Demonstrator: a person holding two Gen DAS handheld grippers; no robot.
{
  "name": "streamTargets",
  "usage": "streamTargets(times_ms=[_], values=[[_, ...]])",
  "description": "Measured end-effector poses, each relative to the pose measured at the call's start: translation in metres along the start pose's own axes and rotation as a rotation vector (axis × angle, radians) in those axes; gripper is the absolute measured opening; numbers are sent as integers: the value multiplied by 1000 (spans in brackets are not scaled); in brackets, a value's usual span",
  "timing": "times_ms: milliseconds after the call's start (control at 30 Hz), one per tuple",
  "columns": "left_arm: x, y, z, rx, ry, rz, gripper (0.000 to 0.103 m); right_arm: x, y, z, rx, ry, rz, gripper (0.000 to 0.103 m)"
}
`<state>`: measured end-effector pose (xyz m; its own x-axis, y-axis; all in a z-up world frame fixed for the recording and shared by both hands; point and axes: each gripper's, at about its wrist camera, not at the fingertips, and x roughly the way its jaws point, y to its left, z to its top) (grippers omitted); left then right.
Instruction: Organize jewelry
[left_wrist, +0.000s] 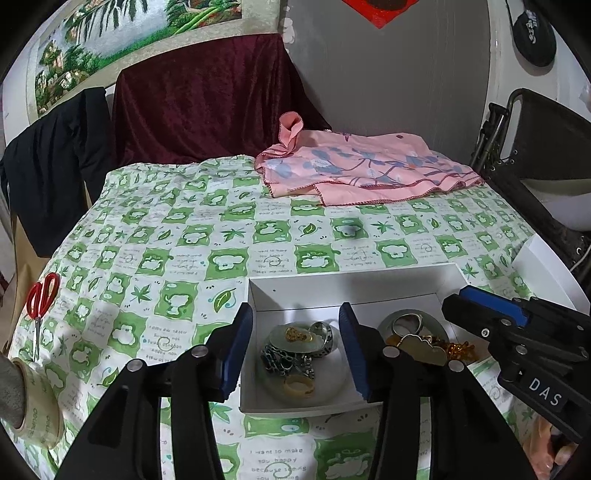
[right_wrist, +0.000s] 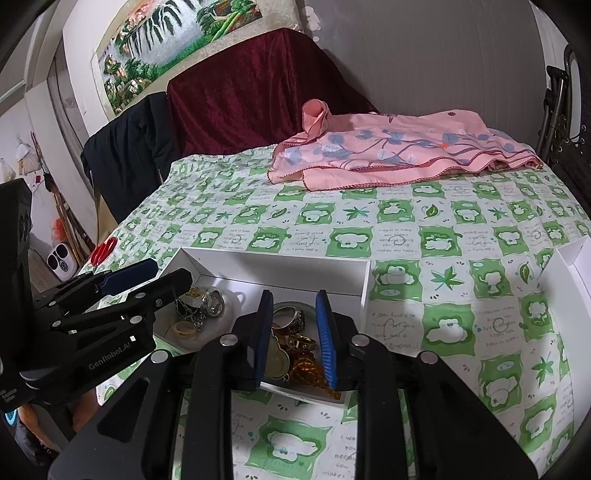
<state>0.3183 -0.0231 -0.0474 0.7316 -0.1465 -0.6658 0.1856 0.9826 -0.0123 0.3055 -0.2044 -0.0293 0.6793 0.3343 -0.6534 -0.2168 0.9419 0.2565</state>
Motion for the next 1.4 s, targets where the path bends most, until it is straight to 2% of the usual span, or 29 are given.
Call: streamTargets(times_ms=[200,333,467,567,700,900,1100,1400], values=[[0,7,0,-30,4,-1,57,-2,-3,0,16,-1,-2,23],[-2,10,0,-46,2,1,67,-4,-4,-1,19,-6,-4,23],[-2,15,0,-70,2,5,79,-6,-7,-1,26,-19,-11,33],[0,19,-1,-90,15,6,84,-8,-9,-1,32,-28,-15,38],[3,25,-1,-114,31,9,87,-11,-13,-2,45,-45,-26,57],[4,34,-3,-151,45,19,90,-18,-16,-3,66,-78,-30,72],[-1,38,-5,-165,26,55,93,-24,-15,-5,65,-101,-64,79],[-21,34,-16,-164,-29,113,95,-41,1,-19,50,-128,-97,82]])
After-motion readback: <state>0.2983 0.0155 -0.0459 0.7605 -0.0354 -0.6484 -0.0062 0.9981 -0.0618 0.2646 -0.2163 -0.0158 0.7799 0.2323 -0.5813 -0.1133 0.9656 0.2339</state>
